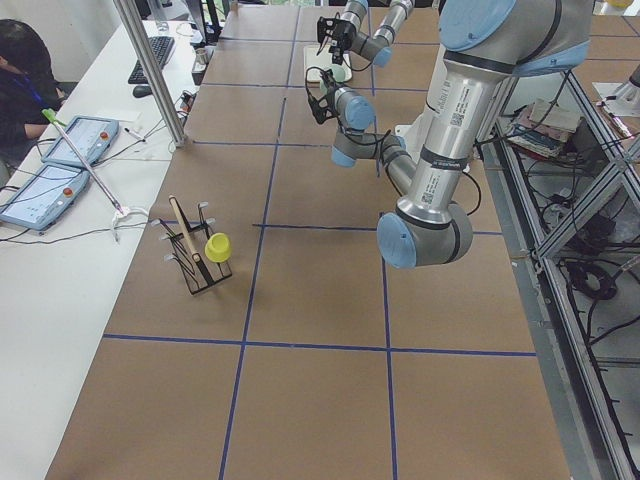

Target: Left arm grabs green cup and hands to right arm on tray

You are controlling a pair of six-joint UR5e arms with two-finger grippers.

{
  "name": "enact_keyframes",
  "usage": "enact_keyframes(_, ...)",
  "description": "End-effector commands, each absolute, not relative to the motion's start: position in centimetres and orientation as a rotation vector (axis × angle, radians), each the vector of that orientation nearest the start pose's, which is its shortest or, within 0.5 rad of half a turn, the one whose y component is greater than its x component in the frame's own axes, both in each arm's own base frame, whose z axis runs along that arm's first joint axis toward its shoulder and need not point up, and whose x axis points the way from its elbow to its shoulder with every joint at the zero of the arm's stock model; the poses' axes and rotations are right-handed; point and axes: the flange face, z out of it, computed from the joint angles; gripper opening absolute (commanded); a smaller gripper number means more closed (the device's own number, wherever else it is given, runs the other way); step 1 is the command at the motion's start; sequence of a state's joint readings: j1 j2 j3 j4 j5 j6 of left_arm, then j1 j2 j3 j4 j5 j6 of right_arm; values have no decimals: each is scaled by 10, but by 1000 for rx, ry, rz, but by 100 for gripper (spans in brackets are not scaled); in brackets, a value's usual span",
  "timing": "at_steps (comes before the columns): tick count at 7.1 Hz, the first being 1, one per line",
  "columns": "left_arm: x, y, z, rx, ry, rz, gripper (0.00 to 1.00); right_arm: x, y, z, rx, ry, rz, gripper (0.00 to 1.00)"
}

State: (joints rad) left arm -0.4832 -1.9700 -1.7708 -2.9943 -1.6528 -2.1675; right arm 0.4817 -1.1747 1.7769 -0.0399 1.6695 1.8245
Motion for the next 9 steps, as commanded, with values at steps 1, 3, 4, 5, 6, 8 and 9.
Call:
enact_keyframes(1, 416, -359, 199, -171, 2067, -593, 34, -403, -351, 186, 179, -2157, 333, 97)
enact_keyframes(3, 416, -359, 200, -171, 2065, -594, 34, -404, -352, 184, 187, -2160, 352, 96)
enact_keyframes(4, 416, -359, 199, -171, 2067, -593, 34, -405, -353, 185, 187, -2159, 353, 94)
enact_keyframes(5, 415, -359, 199, -171, 2068, -593, 34, -408, -354, 185, 186, -2156, 354, 92)
enact_keyframes(6, 413, -358, 197, -174, 2074, -589, 34, -410, -354, 186, 184, -2153, 354, 89)
enact_keyframes(8, 413, -358, 196, -174, 2075, -588, 34, -412, -353, 186, 180, -2152, 354, 73)
enact_keyframes(9, 413, -358, 197, -174, 2074, -589, 34, -413, -351, 186, 175, -2153, 351, 63)
